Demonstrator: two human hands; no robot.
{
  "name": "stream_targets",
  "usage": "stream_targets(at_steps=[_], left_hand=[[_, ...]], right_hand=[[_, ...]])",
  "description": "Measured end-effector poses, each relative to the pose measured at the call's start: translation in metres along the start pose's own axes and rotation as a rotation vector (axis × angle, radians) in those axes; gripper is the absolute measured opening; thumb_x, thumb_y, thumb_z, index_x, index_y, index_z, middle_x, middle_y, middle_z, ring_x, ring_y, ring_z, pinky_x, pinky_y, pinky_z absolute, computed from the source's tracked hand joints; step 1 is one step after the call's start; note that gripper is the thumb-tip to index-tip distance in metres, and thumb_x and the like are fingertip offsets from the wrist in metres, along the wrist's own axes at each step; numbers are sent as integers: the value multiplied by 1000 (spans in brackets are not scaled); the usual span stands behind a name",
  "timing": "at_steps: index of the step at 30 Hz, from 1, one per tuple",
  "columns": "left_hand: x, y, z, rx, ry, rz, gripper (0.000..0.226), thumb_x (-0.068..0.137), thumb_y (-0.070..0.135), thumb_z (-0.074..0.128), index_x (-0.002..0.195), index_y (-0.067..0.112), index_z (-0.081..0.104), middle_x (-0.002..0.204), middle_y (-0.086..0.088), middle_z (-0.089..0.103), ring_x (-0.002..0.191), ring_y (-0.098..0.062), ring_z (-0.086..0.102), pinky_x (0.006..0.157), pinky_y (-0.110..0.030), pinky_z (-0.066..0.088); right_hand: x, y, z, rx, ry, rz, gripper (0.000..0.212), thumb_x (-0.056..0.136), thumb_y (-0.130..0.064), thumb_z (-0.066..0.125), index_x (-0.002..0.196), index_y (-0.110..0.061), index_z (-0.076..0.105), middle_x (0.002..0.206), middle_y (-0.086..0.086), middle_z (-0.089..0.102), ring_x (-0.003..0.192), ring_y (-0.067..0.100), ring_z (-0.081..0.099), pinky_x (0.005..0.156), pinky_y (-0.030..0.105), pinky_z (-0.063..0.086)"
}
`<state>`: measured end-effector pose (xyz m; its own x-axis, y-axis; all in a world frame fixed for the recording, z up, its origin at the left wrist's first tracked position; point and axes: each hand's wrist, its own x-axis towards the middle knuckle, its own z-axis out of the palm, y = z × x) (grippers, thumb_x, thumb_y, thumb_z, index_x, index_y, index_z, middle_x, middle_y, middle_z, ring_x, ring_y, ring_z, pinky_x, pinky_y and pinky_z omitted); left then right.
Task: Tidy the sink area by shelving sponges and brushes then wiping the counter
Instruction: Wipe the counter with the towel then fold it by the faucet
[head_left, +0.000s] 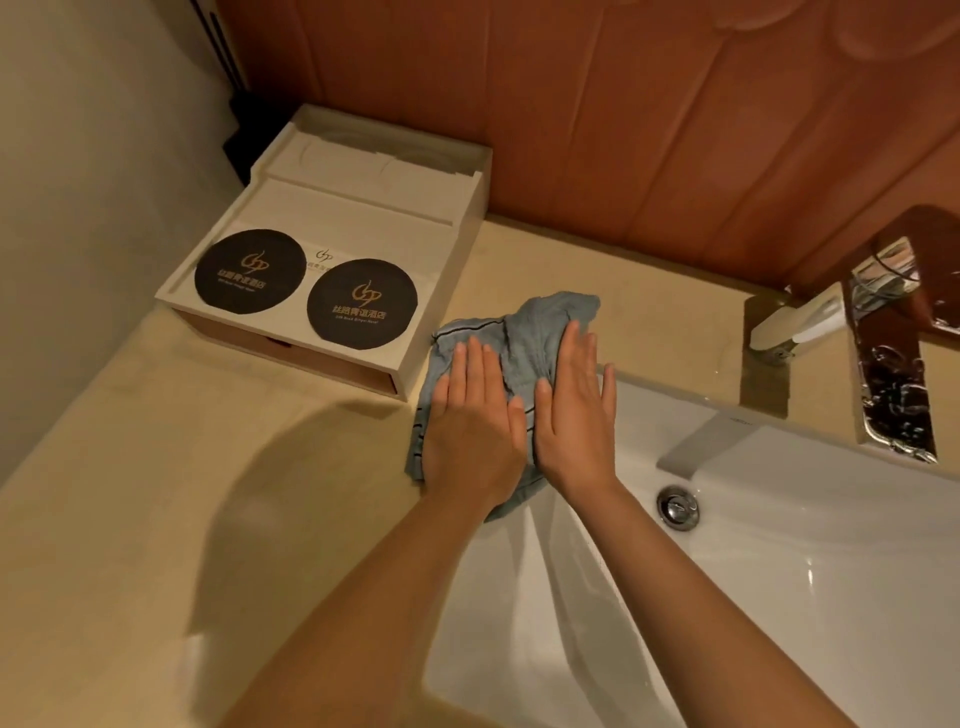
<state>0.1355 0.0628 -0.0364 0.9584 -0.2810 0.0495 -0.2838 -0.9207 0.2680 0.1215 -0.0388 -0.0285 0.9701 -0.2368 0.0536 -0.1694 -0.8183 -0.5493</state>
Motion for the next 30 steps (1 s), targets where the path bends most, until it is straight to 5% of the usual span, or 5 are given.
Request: stream_targets(at_steps=[8,13,20,25,30], left_hand=[[56,14,12,-31,31,-7,59,91,31,25,133,-5,46,138,-23,47,129,-32,46,104,-43,40],[96,20,17,11,-98,-33,79,76,38,-20,147,5,-7,157,-13,-7,146,-22,-6,117,-33,-2],[135,24,12,36,-136,-35,58,100,32,12,147,8,-12,157,-8,-16,145,-18,-14,117,-33,-5],[149,23,14,10,-111,-23,59,99,34,14,148,10,-9,158,-7,-13,145,-16,-12,116,-32,-5],[161,19,13,-10,-73,21,55,100,33,15,149,14,0,159,-2,-4,146,-13,-6,117,-30,-1]], right_hand=[[58,15,-12,-275,-66,69,58,100,-25,22,147,-5,-4,158,13,1,146,24,-2,117,35,-2],[97,15,-13,-284,-154,204,58,100,-29,18,148,-5,-3,157,16,-3,146,26,-5,118,34,-2],[131,22,-10,-396,-50,225,57,99,-30,22,148,-6,4,156,20,2,145,32,-2,117,42,3],[143,17,-8,-441,159,59,59,79,-31,29,121,-1,59,124,28,57,113,40,56,95,47,45],[153,27,-3,-294,119,-81,54,88,-27,25,119,0,60,114,22,64,109,34,59,98,43,43]])
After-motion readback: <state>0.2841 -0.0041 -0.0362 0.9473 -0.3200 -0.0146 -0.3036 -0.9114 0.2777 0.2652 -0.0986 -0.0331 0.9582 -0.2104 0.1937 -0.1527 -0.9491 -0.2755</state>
